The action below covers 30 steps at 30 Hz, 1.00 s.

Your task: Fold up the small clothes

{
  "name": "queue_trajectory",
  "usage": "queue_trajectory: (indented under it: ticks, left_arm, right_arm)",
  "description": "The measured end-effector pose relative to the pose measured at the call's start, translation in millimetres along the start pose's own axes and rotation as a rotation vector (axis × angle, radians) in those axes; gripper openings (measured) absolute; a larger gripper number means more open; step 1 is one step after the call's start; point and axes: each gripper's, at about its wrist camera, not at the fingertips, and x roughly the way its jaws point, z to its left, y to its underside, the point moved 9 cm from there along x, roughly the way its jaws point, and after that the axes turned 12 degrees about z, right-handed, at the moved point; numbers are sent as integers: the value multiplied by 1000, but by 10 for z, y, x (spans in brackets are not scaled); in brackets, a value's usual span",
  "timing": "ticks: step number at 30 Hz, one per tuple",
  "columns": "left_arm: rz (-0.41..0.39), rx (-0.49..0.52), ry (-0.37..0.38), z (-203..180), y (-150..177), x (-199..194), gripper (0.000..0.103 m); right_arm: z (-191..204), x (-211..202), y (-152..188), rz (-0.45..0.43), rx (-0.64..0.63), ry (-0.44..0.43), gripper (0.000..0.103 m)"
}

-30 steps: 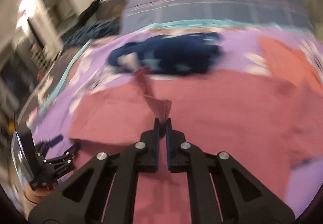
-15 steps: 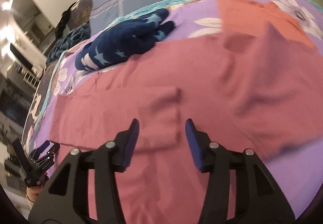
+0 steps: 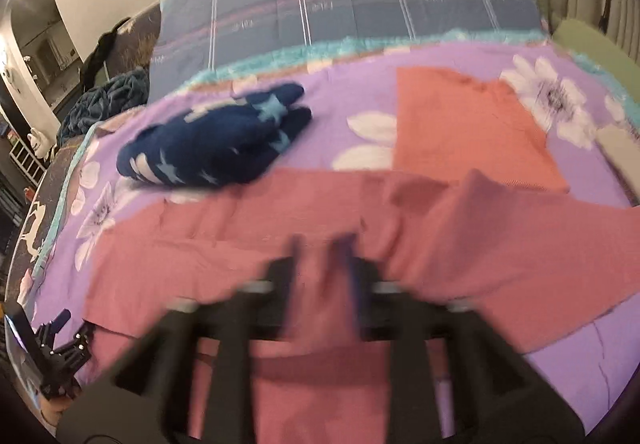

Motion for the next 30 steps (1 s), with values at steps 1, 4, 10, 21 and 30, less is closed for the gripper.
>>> queue_trajectory:
  ticks: [1,4,10,21,30]
  left_arm:
    - [-2,0,0,2,4,-6,85]
    - [5,-8,16,19,9,7,85]
    - [3,-9,14,11,7,8,85]
    - [-5,-31,53,35,8,3,80]
    - [-100,29,211,-184,31,-256,32]
  right_arm:
    - [-53,40,23,17,16,-16,53]
    - [-191,1,158,18,44,-56,53]
    - [-190,30,550,64,-66,0,53]
    - [-148,172,546,116,-61,111,6]
    - [730,-40,268,36,-164,173,45]
